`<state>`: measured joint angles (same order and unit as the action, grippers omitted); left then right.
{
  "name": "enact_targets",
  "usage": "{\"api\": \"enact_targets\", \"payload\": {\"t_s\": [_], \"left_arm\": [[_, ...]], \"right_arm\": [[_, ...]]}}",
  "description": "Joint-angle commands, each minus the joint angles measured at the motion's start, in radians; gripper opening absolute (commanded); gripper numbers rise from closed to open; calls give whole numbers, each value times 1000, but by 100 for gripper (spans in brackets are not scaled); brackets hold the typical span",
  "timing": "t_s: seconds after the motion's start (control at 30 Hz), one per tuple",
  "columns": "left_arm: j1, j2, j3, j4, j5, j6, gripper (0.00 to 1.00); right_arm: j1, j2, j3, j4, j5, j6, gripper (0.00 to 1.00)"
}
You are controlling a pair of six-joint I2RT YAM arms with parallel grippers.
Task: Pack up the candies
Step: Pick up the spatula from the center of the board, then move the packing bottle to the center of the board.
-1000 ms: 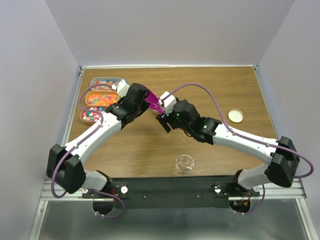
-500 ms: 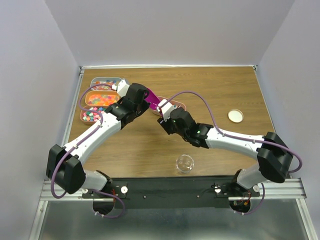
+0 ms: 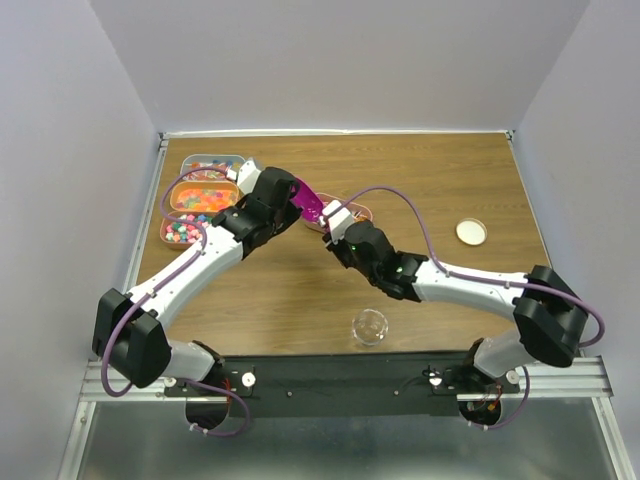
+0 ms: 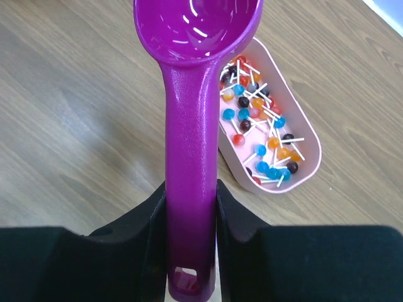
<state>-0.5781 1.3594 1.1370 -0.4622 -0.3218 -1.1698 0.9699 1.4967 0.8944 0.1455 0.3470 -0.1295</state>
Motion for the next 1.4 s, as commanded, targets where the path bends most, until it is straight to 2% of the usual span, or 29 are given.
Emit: {"api": "enact_targets", "payload": {"t_s": [0.0, 0.23, 0.3, 0.47, 0.63, 0.7, 0.73, 0.8, 0.83, 0.97, 1.07, 1.17, 1.2, 1.37], "left_arm": [[-6, -40, -20, 46, -23, 18, 1], [-6, -28, -51, 73, 6, 47, 6], [-6, -17, -42, 76, 13, 67, 9], [-6, -19, -29, 77, 17, 94, 18], [-6, -62, -48, 111, 1, 111, 26], [-6, -91, -59, 128, -16, 137, 35], [-6, -104, -63, 138, -22, 154, 37], [-6, -149, -88, 181, -29, 219, 49], [-6, -167, -100, 200, -26, 254, 50], [-23, -268, -198, 296, 19, 430, 68], [-45, -315, -267, 335, 107, 565, 69], [-110, -316, -312, 312, 213, 630, 69], [-168, -310, -322, 306, 249, 637, 69], [-411, -215, -318, 221, 219, 616, 69]], "right_arm": [[15, -131, -63, 29, 4, 36, 12], [15, -251, -80, -14, -49, 50, 12], [15, -257, -74, -29, -60, 51, 11], [16, -257, -71, -40, -68, 60, 1], [15, -259, -69, -46, -51, 82, 1], [15, -256, -63, -60, -36, 91, 1], [16, -254, -60, -66, -13, 99, 1], [15, -247, -55, -84, 15, 106, 1], [10, -245, -55, -89, 35, 114, 1], [-48, -246, -49, -119, 26, 171, 1], [-107, -260, -46, -142, 23, 208, 1], [-184, -288, -57, -171, 21, 252, 1], [-201, -297, -61, -176, 20, 261, 1], [-266, -369, -104, -181, 32, 274, 1]]}}
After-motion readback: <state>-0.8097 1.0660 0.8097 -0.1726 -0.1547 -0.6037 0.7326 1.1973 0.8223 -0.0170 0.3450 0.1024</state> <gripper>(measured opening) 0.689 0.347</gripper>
